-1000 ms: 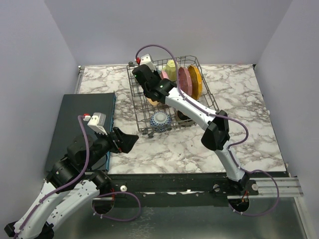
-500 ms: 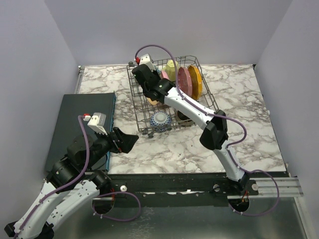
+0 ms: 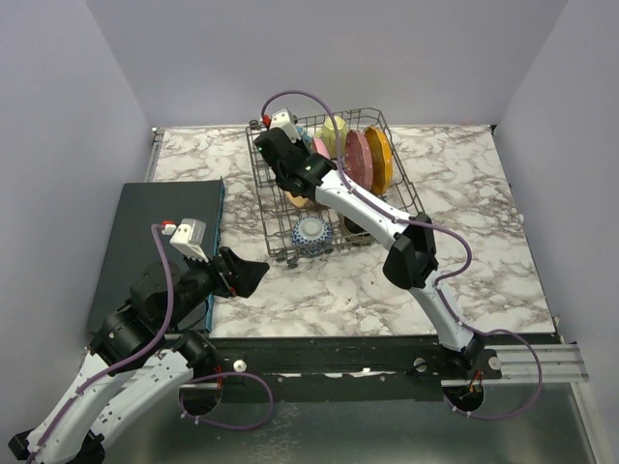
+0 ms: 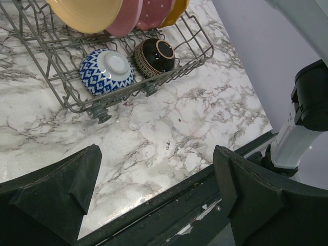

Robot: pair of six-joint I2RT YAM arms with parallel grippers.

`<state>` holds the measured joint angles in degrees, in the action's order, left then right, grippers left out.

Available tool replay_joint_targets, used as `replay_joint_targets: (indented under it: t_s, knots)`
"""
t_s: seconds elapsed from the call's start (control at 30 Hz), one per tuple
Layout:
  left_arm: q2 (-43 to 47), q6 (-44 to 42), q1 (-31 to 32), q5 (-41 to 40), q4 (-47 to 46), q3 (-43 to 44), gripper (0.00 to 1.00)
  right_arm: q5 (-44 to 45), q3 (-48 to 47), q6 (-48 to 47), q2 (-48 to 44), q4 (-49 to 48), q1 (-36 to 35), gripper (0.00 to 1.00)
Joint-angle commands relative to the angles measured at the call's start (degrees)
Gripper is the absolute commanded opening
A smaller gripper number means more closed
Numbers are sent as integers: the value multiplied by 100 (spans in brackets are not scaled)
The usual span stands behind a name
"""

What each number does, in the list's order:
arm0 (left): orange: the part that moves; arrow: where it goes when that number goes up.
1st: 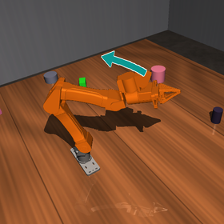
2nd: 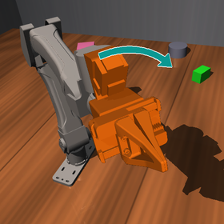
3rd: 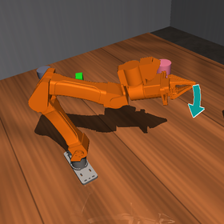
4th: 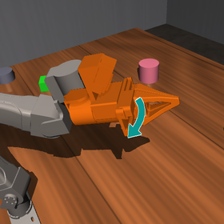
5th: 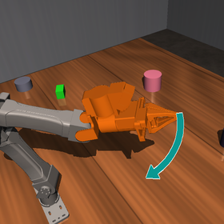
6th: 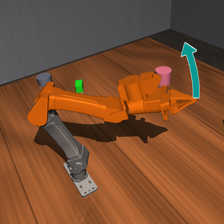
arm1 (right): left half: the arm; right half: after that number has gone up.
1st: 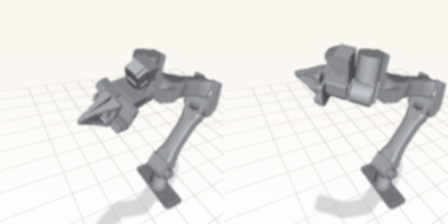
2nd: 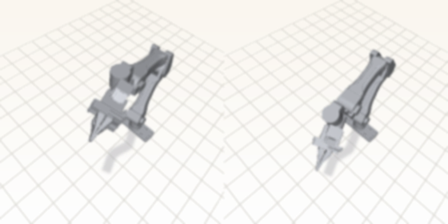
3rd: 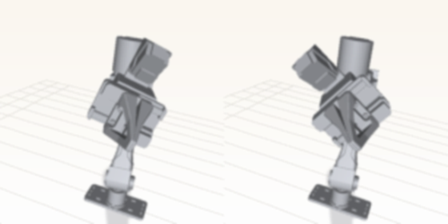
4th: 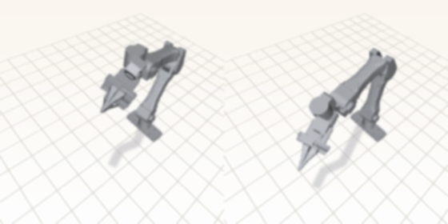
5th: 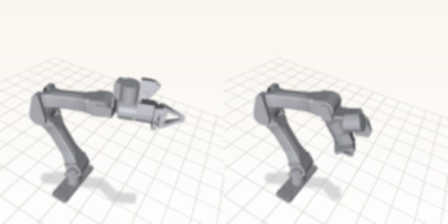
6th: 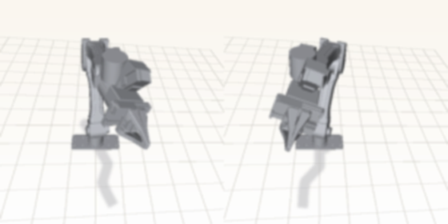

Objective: Load the mixed dishes into the dish rack
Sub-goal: Insert the plate into the dish rack.

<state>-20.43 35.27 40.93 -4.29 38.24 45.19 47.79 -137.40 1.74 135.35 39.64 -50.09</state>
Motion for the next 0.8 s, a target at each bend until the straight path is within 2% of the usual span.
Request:
replay_joint_targets:
  t_s: [0.0, 0.77]
  knots:
    - [37, -90, -8, 104, -128, -54, 99, 35, -284, 138, 139, 117, 58, 0]
    - [63, -90, -13, 96, -124, -54, 99, 4, -500, 314, 467, 443, 60, 1]
